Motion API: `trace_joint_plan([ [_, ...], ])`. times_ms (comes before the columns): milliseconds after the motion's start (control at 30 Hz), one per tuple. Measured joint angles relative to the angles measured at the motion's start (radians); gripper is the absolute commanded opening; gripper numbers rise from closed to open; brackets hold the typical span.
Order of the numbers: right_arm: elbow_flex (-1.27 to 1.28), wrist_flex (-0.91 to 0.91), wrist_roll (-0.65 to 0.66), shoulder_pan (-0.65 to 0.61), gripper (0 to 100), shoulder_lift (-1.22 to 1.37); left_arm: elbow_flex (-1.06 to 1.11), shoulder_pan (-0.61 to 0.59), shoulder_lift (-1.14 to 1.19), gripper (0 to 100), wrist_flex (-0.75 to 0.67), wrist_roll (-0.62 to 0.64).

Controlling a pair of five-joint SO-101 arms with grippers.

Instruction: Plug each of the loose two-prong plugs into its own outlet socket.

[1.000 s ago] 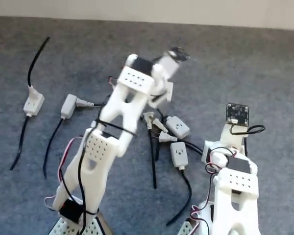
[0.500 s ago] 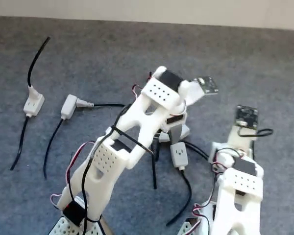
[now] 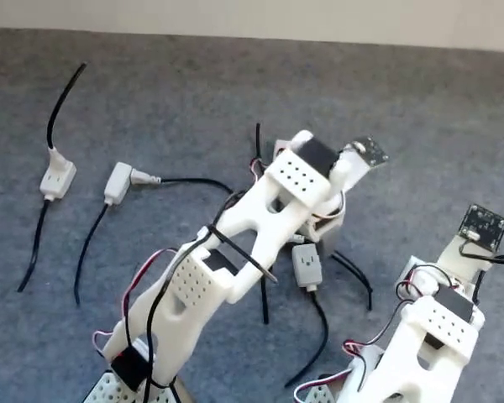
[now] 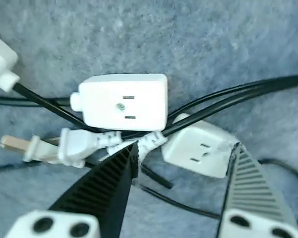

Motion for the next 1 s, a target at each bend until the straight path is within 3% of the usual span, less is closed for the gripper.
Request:
trace_joint_plan([
  [333,0.000,0.000,0.000,0.000,32.5,0.000,0.229,0.017,-0.011,29,0.000,0.348],
  [500,0.000,0.000,0.000,0.000,32.5,0.000,0.256,0.023,-0.020,29,0.000,0.434],
  [567,0.000,0.000,0.000,0.000,32.5,0.000,0.259,0.023,-0.020,26,0.000,0.440],
  [733,0.000,0.000,0.000,-0.005,32.5,0.000,0.279,0.025,-0.023,3,-0.002,0.436],
  [1000,0.000,0.000,0.000,-0.034,32.5,0.000,0.313,0.078,-0.043,1,-0.002,0.138],
])
